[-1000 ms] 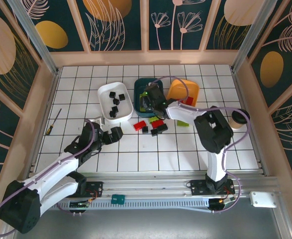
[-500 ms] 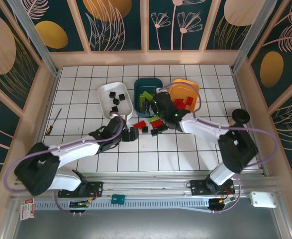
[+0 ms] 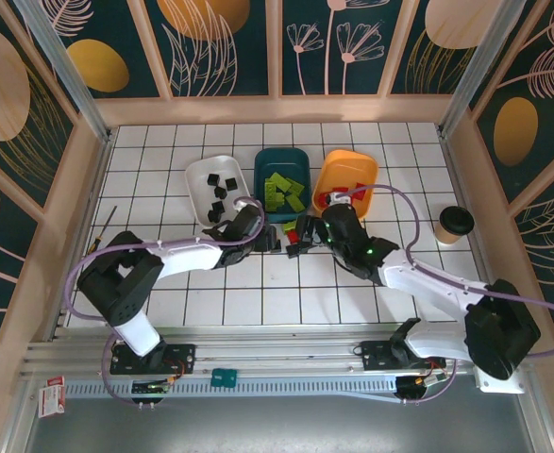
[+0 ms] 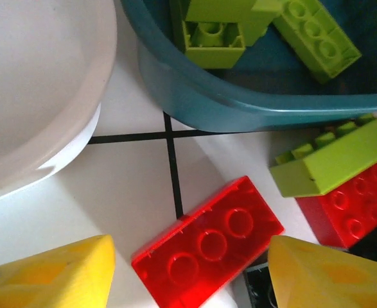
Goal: Sort the legos into containers by color
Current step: Move the lego to the bottom-center of the table, then pick up the lego from the middle-left of the table.
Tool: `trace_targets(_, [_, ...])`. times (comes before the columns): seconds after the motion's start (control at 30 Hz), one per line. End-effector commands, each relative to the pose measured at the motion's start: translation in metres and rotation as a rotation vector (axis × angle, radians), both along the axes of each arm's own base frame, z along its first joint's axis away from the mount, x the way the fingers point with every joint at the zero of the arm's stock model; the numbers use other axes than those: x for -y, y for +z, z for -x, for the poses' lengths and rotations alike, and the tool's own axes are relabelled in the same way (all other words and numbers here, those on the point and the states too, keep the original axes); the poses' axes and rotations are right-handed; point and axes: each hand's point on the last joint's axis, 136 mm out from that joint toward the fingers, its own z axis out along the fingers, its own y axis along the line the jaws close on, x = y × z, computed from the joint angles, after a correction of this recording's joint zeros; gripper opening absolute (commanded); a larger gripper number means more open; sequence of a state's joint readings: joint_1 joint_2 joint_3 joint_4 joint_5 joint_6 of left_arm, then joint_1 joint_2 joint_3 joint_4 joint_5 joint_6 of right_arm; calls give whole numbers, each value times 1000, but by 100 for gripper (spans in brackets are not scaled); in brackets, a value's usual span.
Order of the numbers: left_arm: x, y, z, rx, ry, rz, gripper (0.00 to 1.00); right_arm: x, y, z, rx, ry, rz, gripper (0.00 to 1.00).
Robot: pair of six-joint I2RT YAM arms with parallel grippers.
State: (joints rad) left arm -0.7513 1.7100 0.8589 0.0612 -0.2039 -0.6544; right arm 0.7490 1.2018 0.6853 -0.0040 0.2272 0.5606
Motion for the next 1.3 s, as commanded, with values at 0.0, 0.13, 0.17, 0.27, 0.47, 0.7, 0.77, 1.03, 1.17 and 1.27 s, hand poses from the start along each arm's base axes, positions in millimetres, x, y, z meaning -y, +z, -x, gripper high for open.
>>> trace_targets(0.0, [-10, -20, -6, -30, 47, -45, 62, 11, -3, 5, -2, -38, 8, 77])
trace_targets(0.13, [-26, -35, -2, -64, 94, -66, 54, 14, 5, 8, 15, -37, -13, 77])
trace_targets(0.17, [-29, -36, 0, -66, 100, -66, 52, 14, 5, 9, 16, -37, -13, 77])
trace_targets(0.27, [-42, -38, 12, -71, 123, -75, 50, 15, 8, 10, 23, -36, -18, 77])
trace_targets(0.47, [-75, -44, 51, -110, 171, -56, 46, 16, 6, 13, 25, -31, -30, 77])
trace_targets(0.7, [-62, -17, 92, -98, 98, -6, 53, 13, 10, 13, 35, -21, -39, 77])
trace_targets(0.77, [-57, 0, 94, -65, 83, 3, 65, 12, 12, 12, 39, -20, -42, 77])
trace_targets(1.03, [-53, 10, 90, -28, 3, -142, 91, 10, 11, 15, 27, -8, -47, 77])
trace_targets(1.17, [-51, 8, 79, 12, -24, -240, 89, 12, 14, 17, 31, -16, -46, 77])
trace_targets(1.27, [-44, 4, 74, 23, -57, -290, 87, 15, 20, 18, 42, -23, -54, 77])
